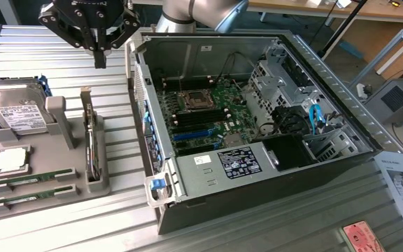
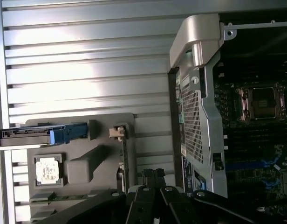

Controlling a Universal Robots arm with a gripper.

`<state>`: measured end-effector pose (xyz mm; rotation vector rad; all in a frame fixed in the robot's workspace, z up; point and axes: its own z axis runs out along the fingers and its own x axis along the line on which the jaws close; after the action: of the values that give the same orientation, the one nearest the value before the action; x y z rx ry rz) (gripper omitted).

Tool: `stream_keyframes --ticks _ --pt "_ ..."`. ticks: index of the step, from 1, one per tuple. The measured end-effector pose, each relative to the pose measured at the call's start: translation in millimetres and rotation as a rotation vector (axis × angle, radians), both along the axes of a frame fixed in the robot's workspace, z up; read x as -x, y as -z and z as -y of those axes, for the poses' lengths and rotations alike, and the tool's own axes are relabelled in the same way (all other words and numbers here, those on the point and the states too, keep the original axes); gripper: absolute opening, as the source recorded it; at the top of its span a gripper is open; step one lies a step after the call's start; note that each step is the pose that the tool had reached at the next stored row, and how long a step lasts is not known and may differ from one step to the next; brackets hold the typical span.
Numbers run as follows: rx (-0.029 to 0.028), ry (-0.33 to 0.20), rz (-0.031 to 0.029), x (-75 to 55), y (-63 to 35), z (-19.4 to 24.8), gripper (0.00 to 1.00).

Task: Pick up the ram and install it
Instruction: 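Reach for the ram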

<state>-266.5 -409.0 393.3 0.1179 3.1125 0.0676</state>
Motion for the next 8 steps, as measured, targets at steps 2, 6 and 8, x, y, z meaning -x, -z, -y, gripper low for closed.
stream_keyframes --ticks 2,6,8 --pt "0.0 0.0 0.0 6.4 0.0 0.1 0.11" --pt "-0.0001 0.0 0.0002 16.6 0.1 0.3 0.11" --pt "0.0001 0.0 0.0002 22.7 0.0 0.5 0.11"
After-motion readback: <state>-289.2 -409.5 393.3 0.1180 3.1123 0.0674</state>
